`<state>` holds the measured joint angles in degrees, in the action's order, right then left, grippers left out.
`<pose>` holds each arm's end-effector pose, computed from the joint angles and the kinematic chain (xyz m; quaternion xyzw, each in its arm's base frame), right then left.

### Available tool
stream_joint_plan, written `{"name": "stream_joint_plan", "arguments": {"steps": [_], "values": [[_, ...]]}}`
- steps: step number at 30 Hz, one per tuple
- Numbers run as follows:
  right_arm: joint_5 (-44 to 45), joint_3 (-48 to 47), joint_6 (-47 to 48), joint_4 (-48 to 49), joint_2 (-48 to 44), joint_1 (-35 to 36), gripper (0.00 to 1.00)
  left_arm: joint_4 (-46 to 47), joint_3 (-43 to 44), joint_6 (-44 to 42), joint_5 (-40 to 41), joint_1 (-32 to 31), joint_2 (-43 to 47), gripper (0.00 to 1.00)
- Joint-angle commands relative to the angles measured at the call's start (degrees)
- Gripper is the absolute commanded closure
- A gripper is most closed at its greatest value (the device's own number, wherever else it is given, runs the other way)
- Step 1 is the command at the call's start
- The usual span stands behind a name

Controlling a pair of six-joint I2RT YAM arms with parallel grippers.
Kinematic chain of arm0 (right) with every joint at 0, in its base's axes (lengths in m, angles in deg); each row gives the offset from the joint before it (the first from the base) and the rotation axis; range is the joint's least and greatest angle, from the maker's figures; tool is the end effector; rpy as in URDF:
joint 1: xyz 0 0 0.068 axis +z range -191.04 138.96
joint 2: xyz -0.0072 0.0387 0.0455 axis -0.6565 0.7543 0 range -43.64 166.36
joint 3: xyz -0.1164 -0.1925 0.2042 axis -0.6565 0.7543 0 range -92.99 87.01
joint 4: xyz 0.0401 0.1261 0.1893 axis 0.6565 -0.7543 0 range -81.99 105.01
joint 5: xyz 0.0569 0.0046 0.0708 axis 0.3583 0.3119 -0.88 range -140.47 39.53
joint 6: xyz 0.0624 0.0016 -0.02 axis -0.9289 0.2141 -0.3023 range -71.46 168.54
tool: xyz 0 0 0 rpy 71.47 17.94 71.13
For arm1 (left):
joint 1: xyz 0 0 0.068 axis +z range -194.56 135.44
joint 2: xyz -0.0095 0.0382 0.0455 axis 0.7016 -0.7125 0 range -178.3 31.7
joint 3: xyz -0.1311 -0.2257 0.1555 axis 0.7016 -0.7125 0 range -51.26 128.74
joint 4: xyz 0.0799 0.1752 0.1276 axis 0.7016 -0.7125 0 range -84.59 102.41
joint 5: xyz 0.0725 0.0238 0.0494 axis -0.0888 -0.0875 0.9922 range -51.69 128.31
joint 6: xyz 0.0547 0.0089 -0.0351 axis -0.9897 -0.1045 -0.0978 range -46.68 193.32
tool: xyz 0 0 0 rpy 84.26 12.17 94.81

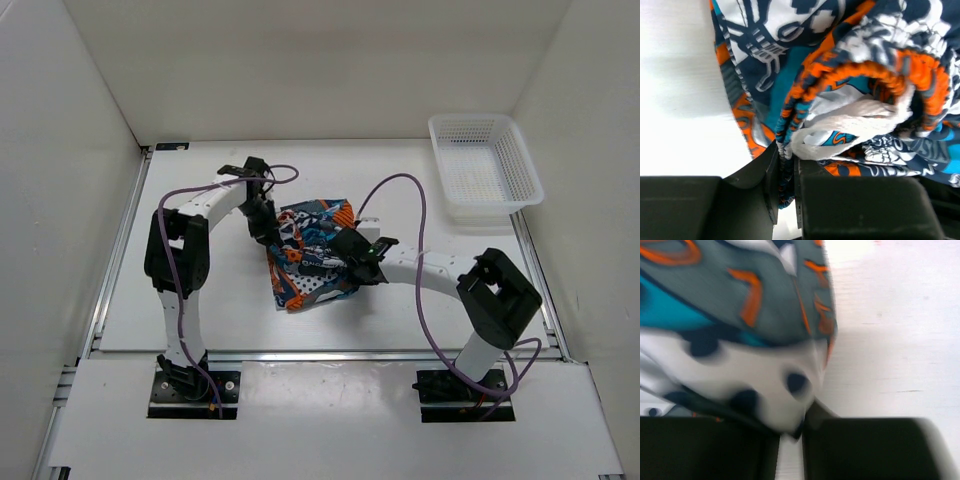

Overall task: Fold and stack the shorts
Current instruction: Fold the shorts

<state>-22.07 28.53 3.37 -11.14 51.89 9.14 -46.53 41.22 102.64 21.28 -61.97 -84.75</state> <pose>0.2159 0.2207 0.2215 0.0157 0.9446 0.0054 0.3277 0.3632 -0.1299 0.2247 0.0933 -0.9827 0.1600 0.0024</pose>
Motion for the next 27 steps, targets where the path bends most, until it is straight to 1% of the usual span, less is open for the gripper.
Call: {"name": "stream_joint_plan", "arguments": {"steps": [1, 2, 4, 5, 8, 10, 11, 12, 13, 14, 15, 16, 17, 18, 19, 21, 22, 23, 24, 26, 27], "values": [[4.3, -0.3, -0.6, -6.9, 0.7, -0.7, 0.58, 1.5, -4.1, -1.9, 3.3, 0.2, 6.8, 0.9], [3.7, -0.9, 0.6, -6.9, -0.7, -0.7, 0.44, 1.5, -5.3, -1.9, 3.3, 0.2, 8.0, 0.9], [2.1, -0.9, 2.3, -6.9, -3.8, -0.2, 0.33, 3.0, -9.0, -0.7, 3.8, -0.5, 11.0, 0.9], [1.4, -0.9, 3.1, -6.9, -7.5, -0.2, 0.28, 3.0, -9.9, -0.7, 3.9, -0.5, 11.7, 0.9], [-0.8, -1.6, 7.5, -6.4, -14.7, -0.2, 0.27, 4.5, -11.8, -0.7, 3.9, -0.5, 11.7, 0.9], [-1.5, -2.9, 9.9, -6.4, -17.1, -0.7, 0.35, 4.5, -11.8, -0.7, 3.3, -0.5, 10.2, 0.9], [-2.5, -3.6, 10.5, -6.4, -18.4, -1.6, 0.41, 5.1, -11.8, -1.3, 3.3, -0.5, 9.1, 0.9], [-3.7, -4.3, 11.1, -6.4, -18.4, -2.3, 0.55, 5.1, -11.2, -1.3, 3.3, -0.5, 8.5, 0.9], [-5.1, -5.0, 11.8, -5.1, -18.4, -3.1, 0.62, 5.1, -11.2, -1.3, 2.8, -0.5, 8.5, 0.9], [-6.2, -6.7, 13.3, -5.0, -17.6, -4.6, 0.68, 5.1, -10.7, -1.3, 2.8, -0.5, 7.8, 0.9], [-7.6, -7.9, 14.0, -4.4, -16.7, -5.3, 0.76, 5.1, -10.7, -1.3, 2.8, -0.5, 7.8, 0.9], [-9.3, -9.4, 14.8, -4.3, -14.2, -5.9, 0.76, 5.1, -10.7, -1.3, 2.8, -0.5, 7.8, 0.9], [-13.4, -10.9, 15.9, -4.3, -12.5, -6.7, 0.77, 5.1, -10.7, -1.3, 2.8, -0.5, 7.8, 0.9], [-15.0, -14.2, 16.9, -4.3, -10.6, -6.7, 0.8, 5.6, -11.2, -1.3, 2.8, -0.5, 8.6, 0.9], [-16.8, -15.3, 18.4, -4.3, -7.6, -6.7, 0.82, 5.6, -11.2, -1.3, 2.8, -0.5, 8.6, 0.9], [-21.2, -16.5, 19.6, -3.0, -4.7, -6.7, 0.82, 5.6, -12.5, -1.3, 2.3, -0.5, 10.1, 0.9], [-25.5, -16.5, 20.4, -2.3, -2.0, -6.7, 0.85, 5.6, -12.5, -1.3, 2.3, -0.5, 10.1, 0.9], [-27.9, -16.5, 21.2, -2.3, -0.6, -6.7, 0.86, 5.6, -13.0, -1.9, 2.3, -0.5, 10.1, 0.9], [-29.6, -15.8, 21.2, -1.6, 0.5, -6.7, 0.86, 5.6, -13.0, -1.9, 1.6, -0.5, 10.1, 0.84], [-30.5, -12.7, 20.1, -0.8, 3.3, -5.0, 0.88, 5.6, -13.0, -2.4, 1.6, -0.5, 10.1, 0.66], [-30.5, -11.5, 19.6, -0.1, 5.1, -5.0, 0.88, 5.1, -13.0, -2.4, 1.6, -0.5, 10.1, 0.43]]}}
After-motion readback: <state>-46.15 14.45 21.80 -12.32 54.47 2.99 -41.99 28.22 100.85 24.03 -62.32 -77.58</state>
